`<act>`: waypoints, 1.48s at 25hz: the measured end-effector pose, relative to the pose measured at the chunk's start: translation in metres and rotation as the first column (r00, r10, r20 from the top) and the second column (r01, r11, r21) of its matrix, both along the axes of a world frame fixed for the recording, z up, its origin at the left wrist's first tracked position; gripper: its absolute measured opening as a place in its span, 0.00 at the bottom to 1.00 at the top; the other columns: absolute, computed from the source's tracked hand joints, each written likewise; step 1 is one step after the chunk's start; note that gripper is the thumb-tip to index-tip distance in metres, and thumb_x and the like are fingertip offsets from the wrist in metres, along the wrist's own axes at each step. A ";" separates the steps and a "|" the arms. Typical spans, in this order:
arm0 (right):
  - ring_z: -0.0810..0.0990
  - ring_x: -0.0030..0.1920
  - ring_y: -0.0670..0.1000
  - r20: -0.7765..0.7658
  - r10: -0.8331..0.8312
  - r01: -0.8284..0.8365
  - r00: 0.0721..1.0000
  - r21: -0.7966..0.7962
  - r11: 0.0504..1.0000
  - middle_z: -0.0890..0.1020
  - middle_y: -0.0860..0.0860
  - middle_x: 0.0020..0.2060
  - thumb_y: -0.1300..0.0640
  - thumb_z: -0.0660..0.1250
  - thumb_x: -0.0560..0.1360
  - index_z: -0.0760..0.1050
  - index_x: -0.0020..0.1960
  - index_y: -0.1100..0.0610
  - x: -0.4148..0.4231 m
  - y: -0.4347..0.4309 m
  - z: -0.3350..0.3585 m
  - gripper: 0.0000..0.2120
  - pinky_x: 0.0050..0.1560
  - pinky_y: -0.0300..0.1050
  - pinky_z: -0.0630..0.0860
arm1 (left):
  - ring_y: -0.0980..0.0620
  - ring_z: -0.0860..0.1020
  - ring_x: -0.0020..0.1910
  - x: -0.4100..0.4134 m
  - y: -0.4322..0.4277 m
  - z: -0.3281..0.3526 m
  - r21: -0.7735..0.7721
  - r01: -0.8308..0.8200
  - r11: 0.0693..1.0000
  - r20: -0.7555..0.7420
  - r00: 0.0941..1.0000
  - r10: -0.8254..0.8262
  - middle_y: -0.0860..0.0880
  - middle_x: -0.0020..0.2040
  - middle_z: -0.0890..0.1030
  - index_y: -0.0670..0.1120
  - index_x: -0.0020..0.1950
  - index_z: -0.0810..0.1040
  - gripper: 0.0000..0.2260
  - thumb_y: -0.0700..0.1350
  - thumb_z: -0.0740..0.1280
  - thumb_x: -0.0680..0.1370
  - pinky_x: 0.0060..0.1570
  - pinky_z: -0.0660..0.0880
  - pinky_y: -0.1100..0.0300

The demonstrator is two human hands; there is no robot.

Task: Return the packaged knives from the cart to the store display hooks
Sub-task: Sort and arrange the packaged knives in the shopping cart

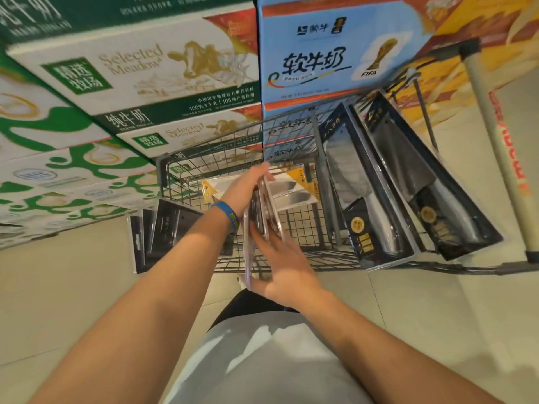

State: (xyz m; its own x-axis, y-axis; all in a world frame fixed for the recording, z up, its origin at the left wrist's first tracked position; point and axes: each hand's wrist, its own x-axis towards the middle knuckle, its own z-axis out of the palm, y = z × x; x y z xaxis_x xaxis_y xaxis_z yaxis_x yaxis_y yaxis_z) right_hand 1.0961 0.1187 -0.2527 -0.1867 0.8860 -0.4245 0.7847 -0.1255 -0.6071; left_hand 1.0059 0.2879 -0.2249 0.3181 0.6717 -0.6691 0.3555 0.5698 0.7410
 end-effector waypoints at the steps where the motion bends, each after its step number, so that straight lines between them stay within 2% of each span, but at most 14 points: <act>1: 0.44 0.82 0.53 0.010 0.033 -0.032 0.999 -0.052 0.998 0.52 0.44 0.83 0.25 0.59 0.70 0.32 0.79 0.33 0.003 -0.006 -0.005 0.49 0.78 0.54 0.47 | 0.43 0.76 0.53 0.001 -0.008 -0.012 -0.055 0.016 0.998 -0.053 0.998 -0.019 0.40 0.57 0.80 0.53 0.42 0.80 0.19 0.66 0.60 0.74 0.60 0.71 0.51; 4: 0.51 0.82 0.54 0.050 0.103 -0.098 0.993 -0.083 0.992 0.51 0.42 0.83 0.26 0.61 0.72 0.47 0.82 0.40 0.009 -0.019 -0.014 0.46 0.79 0.53 0.46 | 0.37 0.72 0.65 -0.006 -0.028 -0.034 -0.285 0.031 0.958 -0.112 0.992 -0.065 0.36 0.72 0.70 0.50 0.55 0.80 0.15 0.60 0.63 0.79 0.65 0.71 0.47; 7: 0.55 0.80 0.51 0.008 0.023 -0.023 1.000 -0.055 0.998 0.54 0.39 0.81 0.25 0.59 0.71 0.58 0.79 0.39 0.015 -0.016 -0.009 0.41 0.75 0.49 0.49 | 0.40 0.65 0.73 -0.001 -0.026 -0.046 -0.291 0.017 0.956 -0.073 0.997 -0.039 0.44 0.76 0.66 0.53 0.73 0.71 0.37 0.74 0.60 0.71 0.72 0.61 0.43; 10: 0.75 0.65 0.46 -0.142 -0.108 0.119 0.984 0.071 0.990 0.65 0.38 0.72 0.31 0.64 0.72 0.64 0.69 0.40 0.014 -0.025 0.002 0.30 0.58 0.46 0.76 | 0.43 0.66 0.72 0.005 -0.023 -0.045 -0.160 0.092 0.983 -0.068 0.992 -0.104 0.46 0.73 0.70 0.54 0.59 0.81 0.35 0.77 0.51 0.71 0.71 0.58 0.44; 14: 0.80 0.62 0.48 -0.205 -0.477 0.442 0.855 -0.195 0.876 0.68 0.42 0.72 0.35 0.61 0.79 0.55 0.76 0.35 0.006 0.002 0.006 0.28 0.55 0.47 0.74 | 0.38 0.70 0.70 0.004 -0.040 -0.050 -0.196 0.074 0.978 -0.004 0.997 -0.076 0.41 0.71 0.73 0.60 0.51 0.85 0.35 0.81 0.51 0.66 0.71 0.63 0.37; 17: 0.79 0.63 0.47 -0.271 -0.426 0.361 0.863 -0.258 0.896 0.77 0.42 0.64 0.37 0.53 0.82 0.58 0.74 0.32 0.002 0.020 0.001 0.21 0.56 0.46 0.73 | 0.38 0.75 0.65 0.001 -0.057 -0.055 -0.163 -0.062 0.985 0.013 0.998 0.065 0.39 0.67 0.77 0.62 0.53 0.84 0.31 0.79 0.54 0.68 0.69 0.68 0.39; 20: 0.74 0.51 0.29 -0.308 -0.410 0.353 0.859 -0.225 0.908 0.76 0.30 0.55 0.34 0.50 0.78 0.63 0.61 0.23 0.005 0.016 0.000 0.14 0.50 0.32 0.68 | 0.57 0.77 0.61 -0.005 -0.076 -0.050 -0.011 -0.078 0.997 0.019 0.997 0.078 0.55 0.63 0.78 0.65 0.57 0.80 0.23 0.74 0.59 0.71 0.60 0.73 0.57; 23: 0.76 0.47 0.39 -0.192 -0.500 0.436 0.844 -0.295 0.850 0.78 0.35 0.47 0.39 0.53 0.78 0.73 0.48 0.27 0.007 0.006 0.001 0.11 0.42 0.37 0.68 | 0.59 0.79 0.48 -0.003 -0.095 -0.048 0.184 0.034 0.982 -0.100 0.995 -0.015 0.57 0.55 0.78 0.64 0.52 0.76 0.07 0.54 0.68 0.75 0.40 0.73 0.72; 26: 0.77 0.56 0.50 -0.091 -0.563 0.440 0.821 -0.525 0.728 0.78 0.42 0.54 0.49 0.57 0.81 0.78 0.59 0.38 0.011 0.003 0.013 0.13 0.54 0.48 0.74 | 0.53 0.76 0.35 0.003 -0.100 -0.046 0.278 0.111 0.954 -0.346 0.938 -0.009 0.50 0.45 0.78 0.58 0.51 0.71 0.14 0.38 0.63 0.77 0.28 0.70 0.67; 29: 0.82 0.46 0.48 -0.042 -0.426 0.413 0.904 -0.179 0.893 0.83 0.43 0.42 0.41 0.57 0.75 0.81 0.53 0.47 0.033 0.008 0.045 0.18 0.46 0.45 0.79 | 0.49 0.77 0.41 0.009 -0.101 -0.044 0.309 0.174 0.935 -0.450 0.893 -0.017 0.49 0.45 0.78 0.55 0.54 0.69 0.13 0.37 0.63 0.77 0.40 0.72 0.60; 31: 0.79 0.36 0.39 -0.086 -0.528 0.530 0.845 0.275 0.802 0.80 0.39 0.33 0.40 0.58 0.75 0.82 0.50 0.47 0.074 0.029 0.073 0.17 0.34 0.37 0.72 | 0.47 0.77 0.40 0.011 -0.102 -0.044 0.318 0.218 0.923 -0.463 0.885 -0.049 0.49 0.43 0.77 0.54 0.55 0.69 0.12 0.38 0.61 0.78 0.40 0.73 0.57; 33: 0.81 0.42 0.44 -0.044 -0.611 0.553 0.790 0.481 0.681 0.82 0.40 0.41 0.44 0.61 0.79 0.81 0.55 0.48 0.129 0.061 0.083 0.13 0.38 0.40 0.73 | 0.46 0.76 0.37 0.012 -0.101 -0.044 0.322 0.254 0.912 -0.477 0.875 -0.075 0.47 0.42 0.77 0.54 0.55 0.69 0.11 0.38 0.60 0.78 0.36 0.72 0.57; 34: 0.81 0.52 0.51 0.052 -0.634 0.559 0.771 0.421 0.714 0.83 0.47 0.52 0.46 0.62 0.80 0.79 0.62 0.50 0.155 0.080 0.081 0.15 0.46 0.45 0.75 | 0.46 0.76 0.36 0.012 -0.100 -0.043 0.312 0.275 0.909 -0.493 0.865 -0.092 0.46 0.45 0.77 0.54 0.56 0.69 0.11 0.38 0.60 0.79 0.36 0.72 0.57; 37: 0.73 0.70 0.63 0.332 -0.481 0.541 0.811 -0.111 0.834 0.72 0.60 0.72 0.46 0.67 0.80 0.62 0.78 0.59 0.194 0.113 0.047 0.32 0.65 0.54 0.72 | 0.49 0.76 0.35 0.008 -0.094 -0.040 0.224 0.328 0.918 -0.513 0.840 -0.175 0.46 0.50 0.75 0.55 0.57 0.67 0.10 0.43 0.62 0.79 0.36 0.72 0.57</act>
